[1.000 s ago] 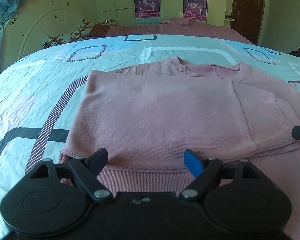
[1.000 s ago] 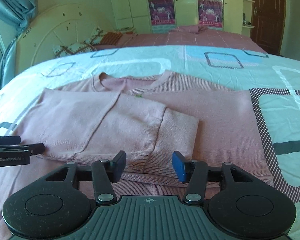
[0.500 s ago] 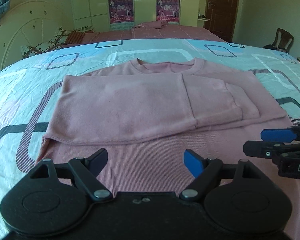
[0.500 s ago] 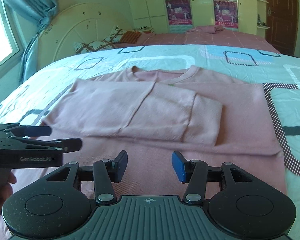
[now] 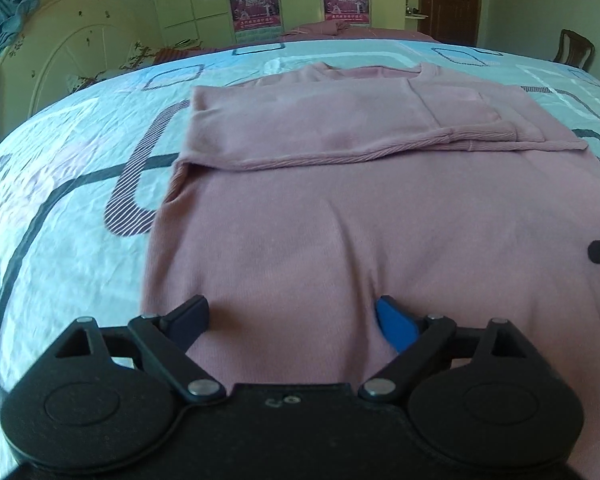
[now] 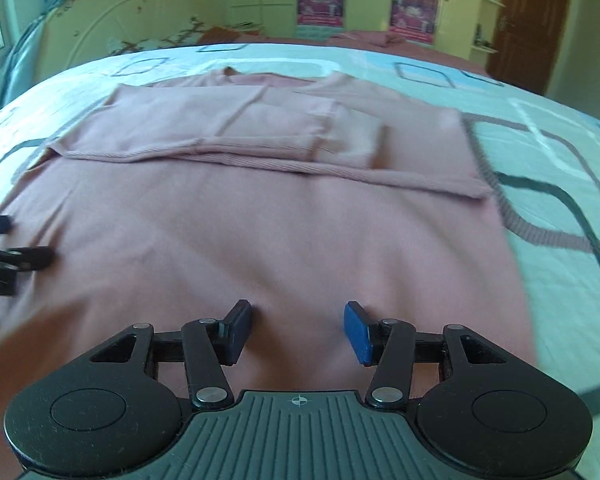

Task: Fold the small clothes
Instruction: 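Move both tools to the hem of the sweatshirt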

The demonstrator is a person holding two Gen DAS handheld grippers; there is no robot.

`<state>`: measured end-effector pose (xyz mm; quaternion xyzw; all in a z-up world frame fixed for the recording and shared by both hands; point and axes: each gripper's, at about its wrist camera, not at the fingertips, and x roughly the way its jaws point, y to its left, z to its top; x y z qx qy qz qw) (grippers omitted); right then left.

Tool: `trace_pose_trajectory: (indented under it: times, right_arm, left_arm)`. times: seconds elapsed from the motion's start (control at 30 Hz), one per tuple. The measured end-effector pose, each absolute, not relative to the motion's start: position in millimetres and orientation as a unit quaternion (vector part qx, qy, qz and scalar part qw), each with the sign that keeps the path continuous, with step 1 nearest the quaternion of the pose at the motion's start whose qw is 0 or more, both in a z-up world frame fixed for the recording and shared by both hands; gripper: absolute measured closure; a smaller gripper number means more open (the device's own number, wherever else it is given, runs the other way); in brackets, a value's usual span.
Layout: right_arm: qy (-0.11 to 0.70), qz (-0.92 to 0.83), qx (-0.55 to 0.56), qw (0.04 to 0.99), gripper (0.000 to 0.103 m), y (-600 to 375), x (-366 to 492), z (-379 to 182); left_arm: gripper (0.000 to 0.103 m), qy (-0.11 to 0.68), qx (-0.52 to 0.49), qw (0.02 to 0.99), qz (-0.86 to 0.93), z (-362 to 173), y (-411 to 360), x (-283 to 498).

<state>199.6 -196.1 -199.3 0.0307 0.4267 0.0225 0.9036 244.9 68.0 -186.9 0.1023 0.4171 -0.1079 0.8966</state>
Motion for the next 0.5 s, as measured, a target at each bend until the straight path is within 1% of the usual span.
trace_pose_trajectory:
  times: [0.1,0.13,0.17,0.2,0.33,0.5]
  right_arm:
    - [0.429,0.004,0.035,0.903,0.053,-204,181,-197]
    - [0.428,-0.001,0.036,0.903,0.053,-204,177,-193]
    - [0.425,-0.002,0.040,0.905,0.053,-202,173,-189]
    - [0.419,0.005,0.050,0.907,0.053,-198,168,-183]
    - [0.398,0.042,0.067,0.914,0.053,-170,156,-168]
    - [0.405,0.070,0.050,0.910,0.053,-136,152,-170]
  left_arm:
    - [0.013,0.420,0.098,0.897,-0.101,-182,82,232]
    - [0.016,0.420,0.095,0.897,-0.101,-179,84,229]
    - [0.022,0.420,0.089,0.897,-0.106,-175,84,225]
    - [0.023,0.418,0.083,0.898,-0.113,-170,82,221]
    - [0.023,0.401,0.076,0.900,-0.152,-160,63,205]
    - [0.024,0.409,0.101,0.891,-0.170,-173,40,193]
